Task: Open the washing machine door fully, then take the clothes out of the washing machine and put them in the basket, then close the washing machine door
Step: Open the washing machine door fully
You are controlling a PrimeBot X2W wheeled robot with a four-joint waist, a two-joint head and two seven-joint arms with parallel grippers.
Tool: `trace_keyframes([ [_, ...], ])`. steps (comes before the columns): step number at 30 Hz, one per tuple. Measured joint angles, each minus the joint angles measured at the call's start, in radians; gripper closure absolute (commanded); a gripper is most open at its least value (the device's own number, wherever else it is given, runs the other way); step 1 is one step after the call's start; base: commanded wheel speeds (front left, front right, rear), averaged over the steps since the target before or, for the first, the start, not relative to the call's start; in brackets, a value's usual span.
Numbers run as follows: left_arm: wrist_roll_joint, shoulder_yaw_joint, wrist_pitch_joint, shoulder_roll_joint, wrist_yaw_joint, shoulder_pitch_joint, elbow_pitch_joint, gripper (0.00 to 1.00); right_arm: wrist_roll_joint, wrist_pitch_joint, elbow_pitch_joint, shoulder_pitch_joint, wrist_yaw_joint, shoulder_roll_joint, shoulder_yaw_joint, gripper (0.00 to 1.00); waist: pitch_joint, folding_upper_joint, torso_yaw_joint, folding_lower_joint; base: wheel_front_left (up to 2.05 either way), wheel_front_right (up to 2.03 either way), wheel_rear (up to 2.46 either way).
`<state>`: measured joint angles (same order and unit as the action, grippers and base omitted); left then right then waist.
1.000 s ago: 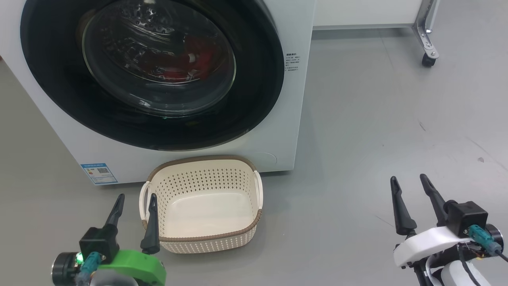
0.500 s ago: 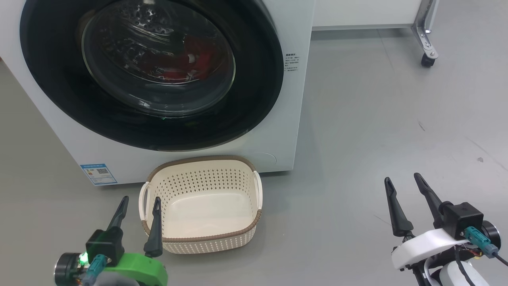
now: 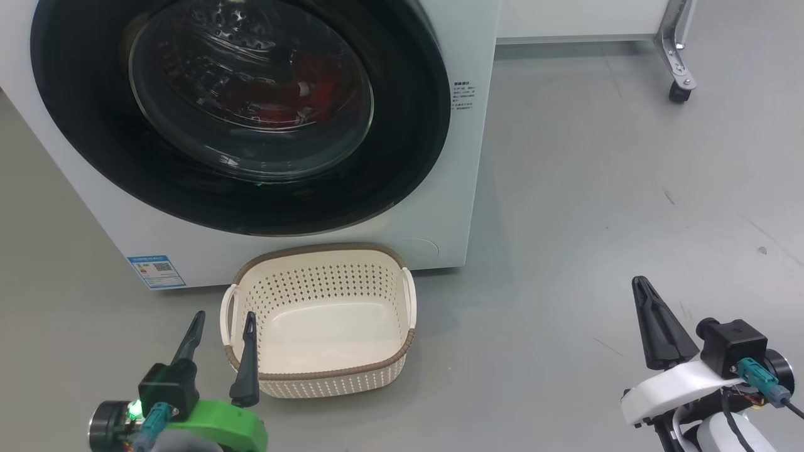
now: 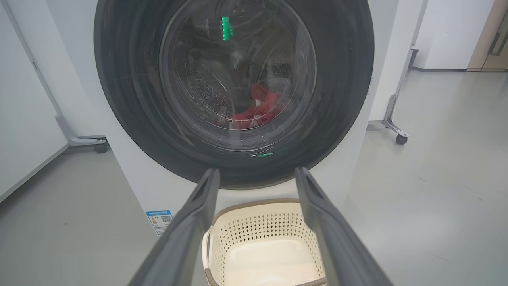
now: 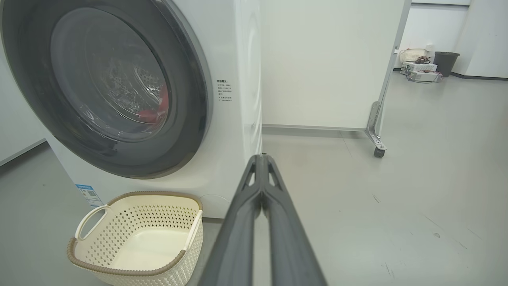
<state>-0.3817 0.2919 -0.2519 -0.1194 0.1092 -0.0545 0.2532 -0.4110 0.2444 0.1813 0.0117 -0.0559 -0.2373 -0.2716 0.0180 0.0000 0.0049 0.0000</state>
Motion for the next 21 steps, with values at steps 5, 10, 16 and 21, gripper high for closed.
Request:
trace_keyframes([
  [5,0.005,0.0,0.0,0.003,0.0,0.0,0.001,0.0,-0.001,0.0,0.002,0.0,0.0,0.0,0.002,1.0,0.005,0.0,0.003,0.0,0.0,0.0,0.0],
  [10,0.005,-0.004,0.0,0.005,0.0,0.0,0.001,0.0,-0.02,0.0,0.003,0.0,0.004,0.006,0.007,1.0,0.011,0.0,0.006,0.0,0.0,0.0,0.0],
  [16,0.007,-0.006,0.0,0.009,0.0,0.0,-0.002,0.0,-0.136,0.0,-0.002,0.0,0.045,0.054,0.047,1.0,0.021,0.0,0.008,0.0,0.0,0.0,0.0],
  [21,0.028,-0.007,0.0,0.01,0.0,-0.003,-0.009,0.0,-0.227,-0.002,-0.009,0.017,0.085,0.072,0.08,1.0,0.047,0.0,0.008,0.0,0.0,0.0,0.0],
])
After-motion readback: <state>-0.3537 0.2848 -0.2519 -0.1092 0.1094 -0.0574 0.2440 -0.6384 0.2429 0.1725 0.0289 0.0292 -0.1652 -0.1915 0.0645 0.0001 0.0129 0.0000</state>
